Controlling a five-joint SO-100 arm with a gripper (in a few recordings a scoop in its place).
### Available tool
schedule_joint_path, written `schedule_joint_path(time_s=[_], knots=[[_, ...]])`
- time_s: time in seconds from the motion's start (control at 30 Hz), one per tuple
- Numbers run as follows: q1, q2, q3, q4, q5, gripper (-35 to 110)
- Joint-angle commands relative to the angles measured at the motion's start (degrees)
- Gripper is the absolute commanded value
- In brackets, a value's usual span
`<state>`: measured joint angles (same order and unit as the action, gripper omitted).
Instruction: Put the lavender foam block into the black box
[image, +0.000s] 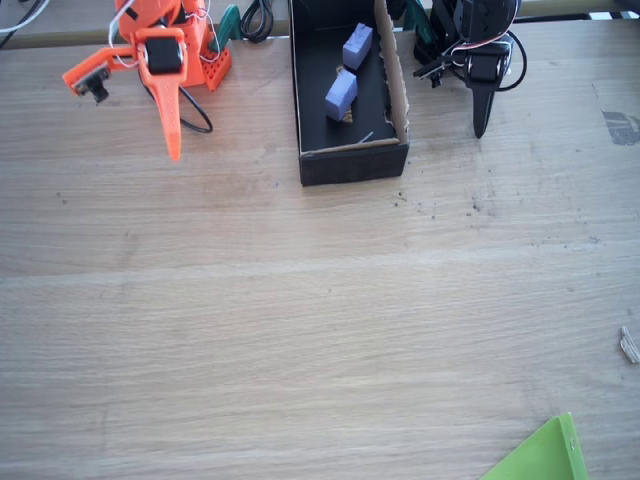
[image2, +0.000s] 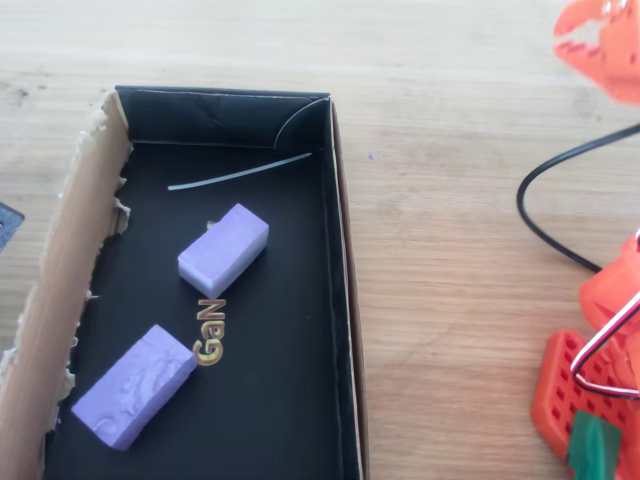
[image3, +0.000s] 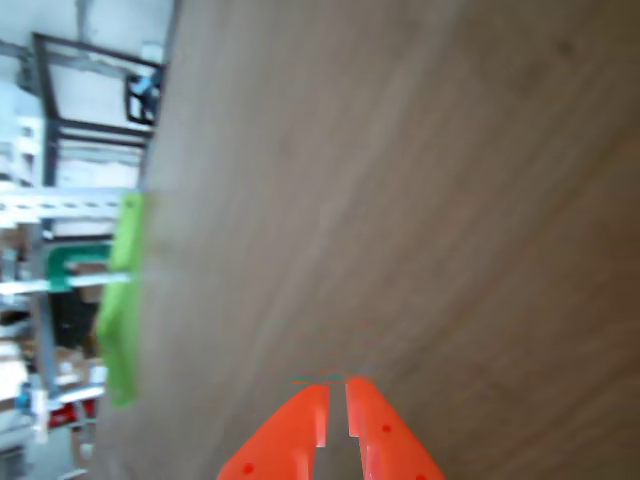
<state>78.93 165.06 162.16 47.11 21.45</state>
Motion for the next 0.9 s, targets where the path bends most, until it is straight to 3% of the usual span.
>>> schedule_joint_path(time_s=[0.0,0.27,0.53,0.87], knots=[[-0.09,3.52,1.14,2.37,2.11,0],[-1.67,9.05,1.23,23.38,8.53,0],[0.35,9.05,1.32,26.19,-2.46,0],[-0.7,9.05,1.32,26.37,-2.72,0]])
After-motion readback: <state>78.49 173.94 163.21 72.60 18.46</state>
